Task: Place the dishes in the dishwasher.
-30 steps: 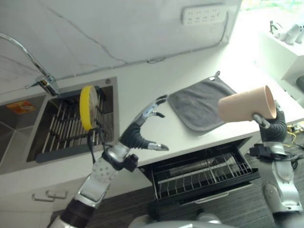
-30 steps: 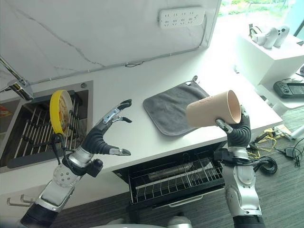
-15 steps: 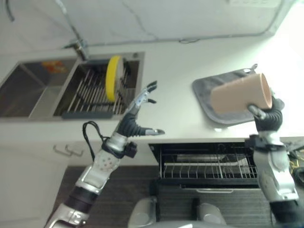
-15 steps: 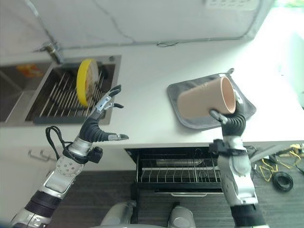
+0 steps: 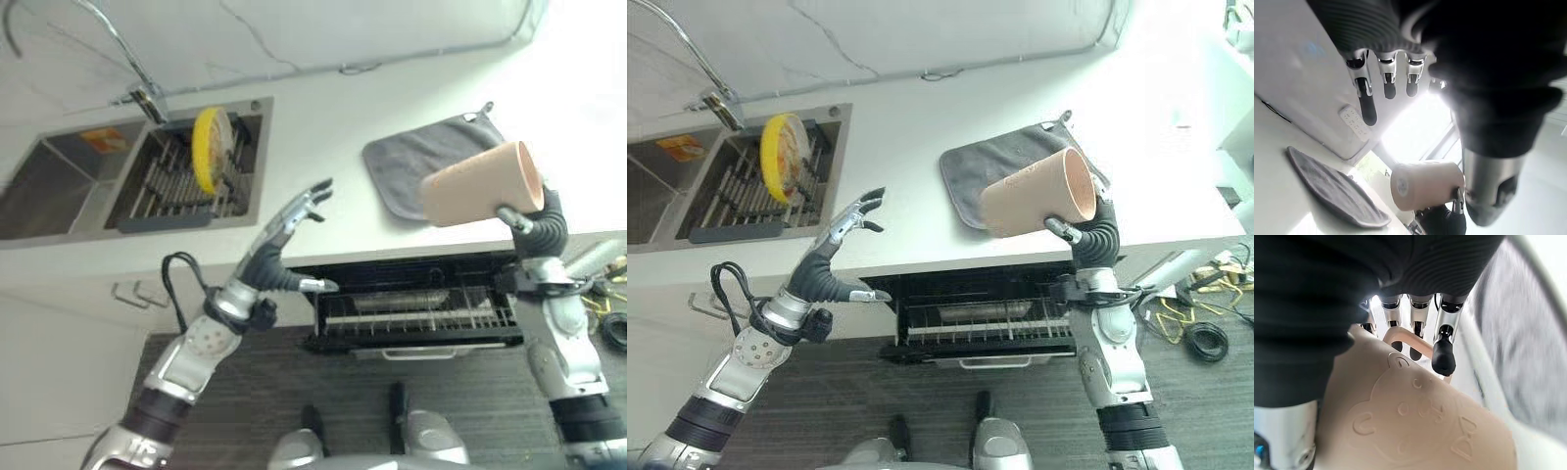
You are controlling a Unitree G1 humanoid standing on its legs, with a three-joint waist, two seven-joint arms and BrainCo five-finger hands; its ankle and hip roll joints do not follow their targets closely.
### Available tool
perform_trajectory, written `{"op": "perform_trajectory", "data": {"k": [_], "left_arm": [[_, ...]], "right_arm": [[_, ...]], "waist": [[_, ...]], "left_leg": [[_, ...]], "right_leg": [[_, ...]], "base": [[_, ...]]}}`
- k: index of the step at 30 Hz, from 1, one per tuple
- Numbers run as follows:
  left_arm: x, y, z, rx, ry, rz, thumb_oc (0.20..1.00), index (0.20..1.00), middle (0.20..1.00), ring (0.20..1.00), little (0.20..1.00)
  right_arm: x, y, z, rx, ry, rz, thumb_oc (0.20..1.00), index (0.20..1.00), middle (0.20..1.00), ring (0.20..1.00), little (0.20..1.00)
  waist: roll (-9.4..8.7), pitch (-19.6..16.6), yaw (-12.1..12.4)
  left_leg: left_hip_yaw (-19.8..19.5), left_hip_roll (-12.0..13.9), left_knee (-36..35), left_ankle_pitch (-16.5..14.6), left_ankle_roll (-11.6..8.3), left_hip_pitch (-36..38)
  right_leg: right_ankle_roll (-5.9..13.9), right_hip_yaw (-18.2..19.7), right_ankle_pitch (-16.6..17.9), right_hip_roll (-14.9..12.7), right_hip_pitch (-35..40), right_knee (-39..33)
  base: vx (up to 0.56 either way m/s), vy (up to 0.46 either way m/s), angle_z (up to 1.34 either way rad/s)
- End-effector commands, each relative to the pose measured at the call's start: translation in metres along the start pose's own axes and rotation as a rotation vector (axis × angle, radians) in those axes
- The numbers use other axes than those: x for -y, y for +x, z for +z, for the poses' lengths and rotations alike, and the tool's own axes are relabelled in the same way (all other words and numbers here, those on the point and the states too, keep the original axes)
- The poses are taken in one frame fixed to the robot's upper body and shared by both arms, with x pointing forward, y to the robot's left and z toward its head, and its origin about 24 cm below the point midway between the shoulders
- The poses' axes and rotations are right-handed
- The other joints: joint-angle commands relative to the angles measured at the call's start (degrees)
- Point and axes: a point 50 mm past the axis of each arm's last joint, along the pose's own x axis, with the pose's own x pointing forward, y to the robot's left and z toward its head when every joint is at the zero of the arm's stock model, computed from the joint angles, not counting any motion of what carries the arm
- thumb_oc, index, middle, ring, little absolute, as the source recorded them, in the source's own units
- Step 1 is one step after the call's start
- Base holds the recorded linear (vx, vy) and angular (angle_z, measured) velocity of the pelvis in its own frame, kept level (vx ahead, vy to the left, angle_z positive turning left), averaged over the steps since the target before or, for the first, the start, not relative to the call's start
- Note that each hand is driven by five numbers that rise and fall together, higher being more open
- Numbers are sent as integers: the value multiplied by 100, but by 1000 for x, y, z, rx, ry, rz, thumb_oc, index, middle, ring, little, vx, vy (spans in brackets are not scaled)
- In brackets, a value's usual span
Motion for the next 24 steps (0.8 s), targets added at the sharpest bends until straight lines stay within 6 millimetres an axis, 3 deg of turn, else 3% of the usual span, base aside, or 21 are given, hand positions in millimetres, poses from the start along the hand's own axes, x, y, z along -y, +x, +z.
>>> {"op": "perform_trajectory", "data": {"k": [1, 12, 18, 24], "left_arm": [[-8, -4, 9, 32, 42, -58, 1000, 1000, 1000, 1000, 1000], [15, -9, -10, -116, 38, -373, 1000, 1000, 1000, 1000, 1000], [38, -15, -24, -165, 139, -528, 1000, 1000, 1000, 1000, 1000], [58, 0, -22, -118, 157, -693, 1000, 1000, 1000, 1000, 1000]], "right_arm": [[-12, 5, 21, 135, 27, 41, 200, 200, 200, 200, 200], [-5, 7, 26, 144, -2, 52, 200, 200, 200, 200, 200], [2, 5, 32, 160, -47, 58, 200, 200, 200, 200, 200], [10, 3, 40, 198, -61, 55, 200, 200, 200, 200, 200]], "waist": [[-493, -452, 160], [-457, -331, -18], [-450, -187, -294], [-494, -78, -588]], "left_leg": [[-208, -88, 61, -158, 133, -121], [84, -109, 362, -293, 161, -215], [337, -184, 535, -466, 259, -247], [539, -208, 689, -628, 319, -235]], "right_leg": [[646, -81, -419, -797, 351, 31], [732, 27, -290, -901, 164, 12], [858, 229, -158, -1041, -48, 68], [940, 433, -33, -1089, -187, 39]], "base": [[4, -3, 6], [-11, 14, 1], [-34, 72, -17], [-57, 12, -26]]}}
